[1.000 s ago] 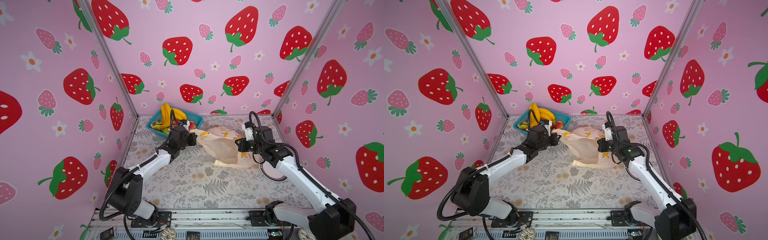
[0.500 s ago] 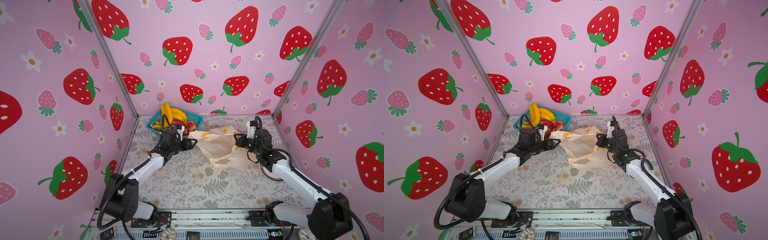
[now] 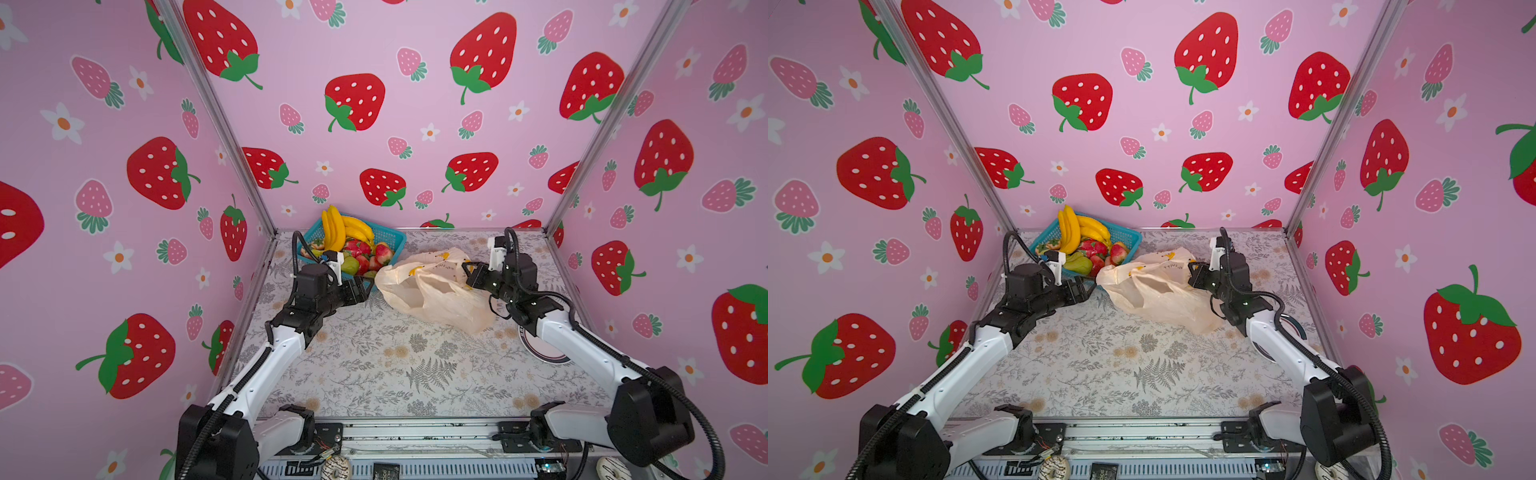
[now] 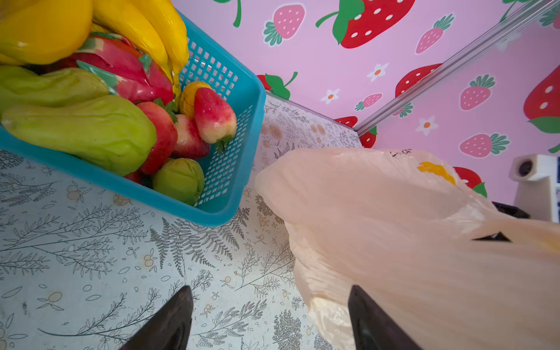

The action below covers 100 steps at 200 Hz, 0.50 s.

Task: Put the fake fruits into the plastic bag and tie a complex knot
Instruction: 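Hold the bag open with both grippers beside the fruit basket, then grasp a green pear with the left gripper while the right holds the bag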

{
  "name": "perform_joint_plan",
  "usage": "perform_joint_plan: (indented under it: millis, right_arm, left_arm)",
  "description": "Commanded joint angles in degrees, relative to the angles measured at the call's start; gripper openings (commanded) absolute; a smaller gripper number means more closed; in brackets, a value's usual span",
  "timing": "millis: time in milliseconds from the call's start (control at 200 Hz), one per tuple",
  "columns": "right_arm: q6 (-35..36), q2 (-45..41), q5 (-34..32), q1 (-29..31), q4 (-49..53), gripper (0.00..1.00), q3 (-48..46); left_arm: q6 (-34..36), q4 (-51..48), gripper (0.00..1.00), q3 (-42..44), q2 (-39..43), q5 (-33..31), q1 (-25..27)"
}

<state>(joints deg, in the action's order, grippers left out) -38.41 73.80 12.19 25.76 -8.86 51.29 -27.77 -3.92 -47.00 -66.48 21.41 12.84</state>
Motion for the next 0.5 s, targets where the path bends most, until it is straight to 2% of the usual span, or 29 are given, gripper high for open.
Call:
perform_joint_plan:
  millis: [0,95,205,345,495]
  right_arm:
    - [6.51,-0.99,-2.81,-0.08,7.43,0.01,4.04]
    - [9.17,-2.94,-6.5,0.04,10.84,0.01,4.2]
    - [9.06,-3.58,-4.59,0.2,10.26,0.0,2.99]
    - [9.36,-1.71,-2.88,0.32,9.57,0.0,3.09]
    - [10.4,-0.82,-2.7,0.3,9.6,0.0,3.22]
  left_arm:
    - [0.87,-1.36,0.83,-3.27,-0.71,-1.82,-0.29]
    - [1.6,-3.96,0.83,-4.9,-1.98,-10.32,-0.68]
    - [2.66,-4.88,0.83,-8.07,-5.68,-17.18,-1.9]
    - [3.82,-5.49,0.86,-13.97,-13.32,-19.24,-4.65]
    - [7.49,-10.54,0.88,-23.43,-23.62,-20.26,-6.14]
